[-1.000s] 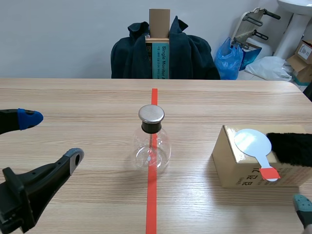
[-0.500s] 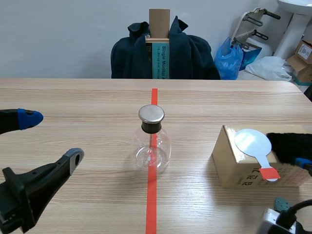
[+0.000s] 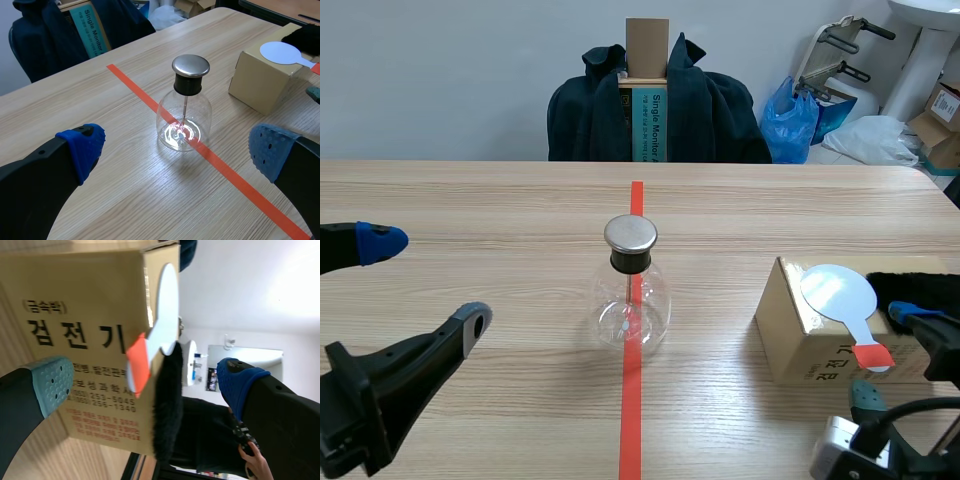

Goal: Do the electroscope experiment.
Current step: 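Pick up the white charging plate, then bring the plate to the electroscope and point at the metal foil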

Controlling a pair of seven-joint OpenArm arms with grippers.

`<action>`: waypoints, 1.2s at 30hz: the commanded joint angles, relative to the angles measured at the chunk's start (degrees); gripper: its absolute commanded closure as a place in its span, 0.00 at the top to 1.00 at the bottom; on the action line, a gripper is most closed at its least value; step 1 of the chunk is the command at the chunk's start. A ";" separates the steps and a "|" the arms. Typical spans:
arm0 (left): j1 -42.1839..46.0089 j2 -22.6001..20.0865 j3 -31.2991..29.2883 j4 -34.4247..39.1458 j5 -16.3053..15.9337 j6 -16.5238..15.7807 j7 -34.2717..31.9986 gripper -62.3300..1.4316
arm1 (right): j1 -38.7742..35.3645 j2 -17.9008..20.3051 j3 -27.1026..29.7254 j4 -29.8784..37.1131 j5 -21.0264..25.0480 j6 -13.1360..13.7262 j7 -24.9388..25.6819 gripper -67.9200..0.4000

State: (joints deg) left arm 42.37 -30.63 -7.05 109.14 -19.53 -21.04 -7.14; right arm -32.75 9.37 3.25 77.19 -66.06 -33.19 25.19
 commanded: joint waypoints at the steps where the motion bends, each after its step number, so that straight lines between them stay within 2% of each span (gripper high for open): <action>1: 0.28 0.13 0.04 1.16 -0.37 0.35 -0.98 0.99 | 0.22 0.94 0.52 2.12 0.22 -1.22 0.22 0.86; 12: 0.28 0.13 0.04 1.16 -0.37 0.55 -0.96 0.99 | 0.07 0.94 0.52 2.64 -0.63 -1.55 0.44 0.84; 14: 0.28 0.13 0.04 1.16 -0.37 0.55 -0.96 0.99 | 0.07 0.94 0.42 2.64 -0.85 -1.53 0.44 0.80; 18: 0.28 0.13 0.04 1.16 -0.37 0.55 -0.96 0.98 | 0.09 0.94 0.42 2.64 -1.11 -1.53 0.44 0.62; 23: 0.28 0.13 0.04 1.16 -0.39 0.55 -0.96 0.80 | 0.09 0.94 0.22 2.64 -1.68 -1.53 0.66 0.43; 28: 0.28 0.13 0.04 1.16 -0.37 0.52 -0.96 0.56 | 0.09 0.94 0.04 2.64 -1.70 -1.53 0.61 0.26; 34: 0.31 0.13 0.04 1.16 -0.37 0.55 -0.90 0.11 | 0.09 0.94 0.04 2.64 -1.70 -1.53 0.59 0.02; 36: 0.31 0.13 0.04 1.16 -0.37 0.55 -0.90 0.07 | 0.09 0.94 0.04 2.64 -1.70 -1.53 0.59 0.02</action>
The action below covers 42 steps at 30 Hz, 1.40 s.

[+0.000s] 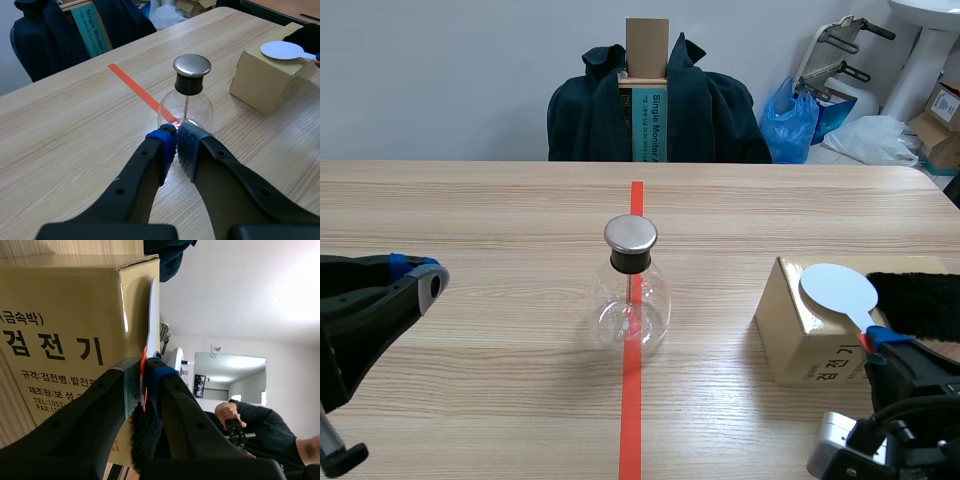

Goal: Do the electroscope experiment.
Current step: 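Bring the plate to the electroscope and point at the metal foil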

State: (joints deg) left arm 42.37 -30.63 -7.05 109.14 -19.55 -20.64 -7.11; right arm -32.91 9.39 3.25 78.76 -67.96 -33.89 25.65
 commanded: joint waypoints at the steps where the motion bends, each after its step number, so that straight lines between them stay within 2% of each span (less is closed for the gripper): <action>1: 0.31 0.13 0.04 1.16 -0.35 0.15 -0.94 0.07 | 0.24 0.92 0.04 1.07 0.20 -0.83 0.13 0.02; 10: 0.28 0.13 0.04 1.16 -0.35 0.15 -0.94 0.07 | 0.24 0.96 0.07 1.16 0.22 -0.85 -0.35 0.02; 13: 0.28 0.13 0.04 1.16 -0.35 0.15 -0.94 0.07 | 0.22 1.27 0.13 2.84 0.76 -1.29 -2.10 0.02; 19: 0.28 0.13 0.04 1.16 -0.33 0.15 -0.92 0.07 | -1.16 2.89 2.89 11.43 5.20 -1.33 -2.86 0.02; 25: 0.28 0.13 0.04 1.16 -0.33 0.15 -0.83 0.07 | -1.66 3.65 6.93 19.45 7.39 -1.33 -2.84 0.02; 29: 0.28 0.13 0.04 1.16 -0.33 0.15 -0.76 0.07 | -1.38 3.63 9.07 24.15 12.33 -1.44 -2.91 0.02; 31: 0.31 0.11 0.02 1.16 -0.33 0.15 -0.76 0.07 | -0.87 3.63 10.10 26.23 14.75 -1.73 -3.04 0.02; 42: 0.48 -0.68 -2.54 -0.39 1.16 0.15 -0.81 0.07 | 5.60 4.11 16.87 34.77 18.86 -1.70 -3.45 0.02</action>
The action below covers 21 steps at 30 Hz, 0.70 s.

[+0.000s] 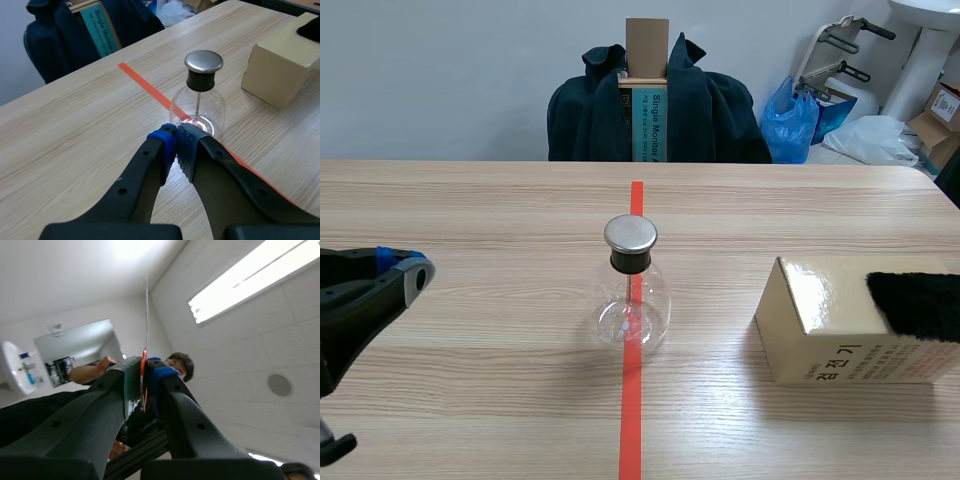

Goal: Do the electroscope experiment.
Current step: 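Bring the plate to the electroscope and point at the metal foil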

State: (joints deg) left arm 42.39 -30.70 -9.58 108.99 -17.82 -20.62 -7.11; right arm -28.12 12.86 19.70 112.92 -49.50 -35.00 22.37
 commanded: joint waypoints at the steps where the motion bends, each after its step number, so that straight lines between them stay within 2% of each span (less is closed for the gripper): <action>1: 0.46 -1.27 0.02 -1.05 -0.59 0.11 -1.01 0.07 | 1.46 0.63 0.70 0.92 0.57 -0.59 -0.15 0.02; 9: 0.26 -6.40 0.02 -10.43 -1.29 0.02 -9.22 0.07 | 6.14 0.63 2.03 1.14 1.84 -0.59 0.22 0.02; 12: -0.31 -8.04 0.94 -14.29 -1.29 -1.75 -15.26 0.07 | 7.76 0.63 2.47 1.14 2.36 -0.57 0.46 0.02; 14: -2.19 -9.49 3.52 -16.92 -1.29 -2.95 -17.62 0.07 | 8.66 0.63 2.49 1.14 2.60 -0.59 0.76 0.02; 21: -14.49 -11.37 17.68 -27.36 -1.29 -3.08 -20.44 0.07 | 10.03 0.63 2.51 1.14 2.67 -0.55 1.31 0.02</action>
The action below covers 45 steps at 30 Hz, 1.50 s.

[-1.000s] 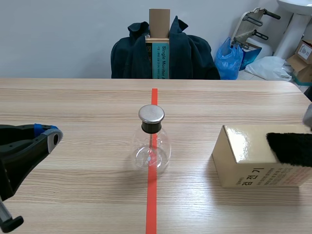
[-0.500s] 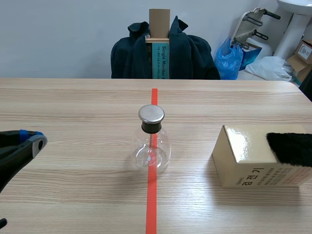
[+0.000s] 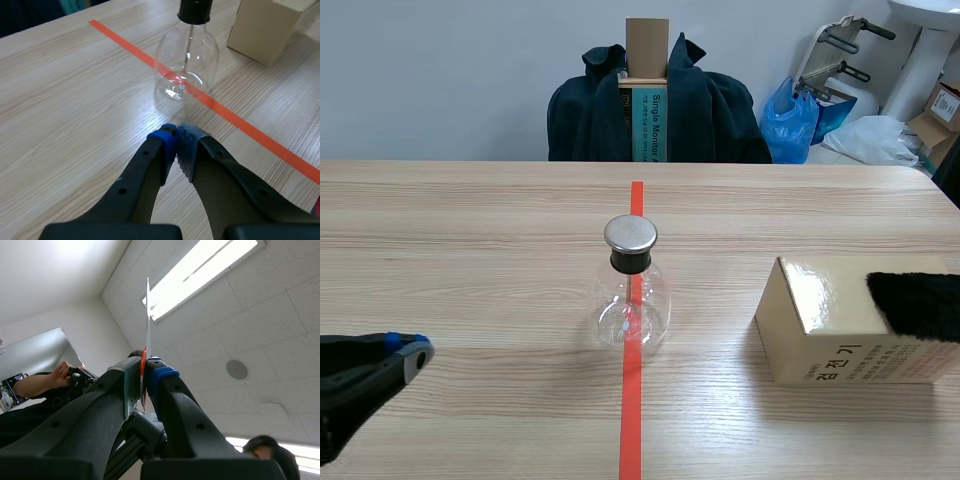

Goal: Do the electroscope experiment.
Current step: 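Bring the plate to the electroscope and point at the metal foil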

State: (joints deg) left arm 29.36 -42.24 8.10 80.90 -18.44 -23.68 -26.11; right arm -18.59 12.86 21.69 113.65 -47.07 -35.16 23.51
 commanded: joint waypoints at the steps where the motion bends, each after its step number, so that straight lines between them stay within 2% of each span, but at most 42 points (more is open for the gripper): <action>1: -3.91 0.26 2.49 -0.90 -0.90 -0.02 -2.10 0.07 | 0.50 0.63 0.52 0.42 0.26 -0.15 0.44 0.02; 7: -18.51 2.16 16.13 -9.64 -1.07 0.15 -2.43 0.07 | 0.48 0.63 0.52 0.42 0.24 0.24 0.66 0.02; 11: -26.95 5.38 22.80 -16.74 -1.03 0.39 -2.45 0.07 | 0.48 0.61 0.52 0.42 0.50 0.52 0.66 0.02; 13: -30.45 7.50 25.00 -20.22 -1.03 0.48 -2.40 0.07 | 0.48 0.61 0.52 0.42 1.27 1.68 0.92 0.02; 18: -36.39 12.63 28.22 -27.98 -0.48 2.03 -2.43 0.07 | 0.48 0.63 0.48 0.42 1.31 8.13 1.27 0.02; 22: -38.80 15.28 28.98 -32.24 -0.02 2.10 -2.62 0.08 | 0.50 1.11 0.26 0.35 2.10 12.59 1.27 0.02; 26: -39.21 16.24 29.18 -33.73 0.07 2.08 -3.80 0.08 | 0.50 2.67 -0.50 0.24 3.91 17.33 0.04 0.02; 33: -39.23 16.65 29.18 -34.10 0.07 2.08 -4.37 0.08 | 0.50 5.44 -4.72 -0.74 4.07 24.59 -5.25 0.02; 36: -39.23 16.65 29.18 -34.10 0.07 2.08 -4.39 0.08 | 0.68 6.05 -6.97 -2.99 3.32 24.76 -5.14 0.02; 41: -39.21 16.65 29.18 -34.10 0.07 2.08 -4.37 0.08 | 3.50 6.03 -11.45 -9.51 -1.60 24.72 -4.28 0.02; 45: -39.21 16.65 29.18 -34.10 0.07 2.08 -4.37 0.08 | 6.93 6.01 -14.58 -15.06 -3.82 24.06 -3.98 0.02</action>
State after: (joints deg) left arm -9.50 -25.74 37.43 45.41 -18.00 -21.28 -29.43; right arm -13.32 18.41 6.61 97.86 -50.96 -10.26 19.20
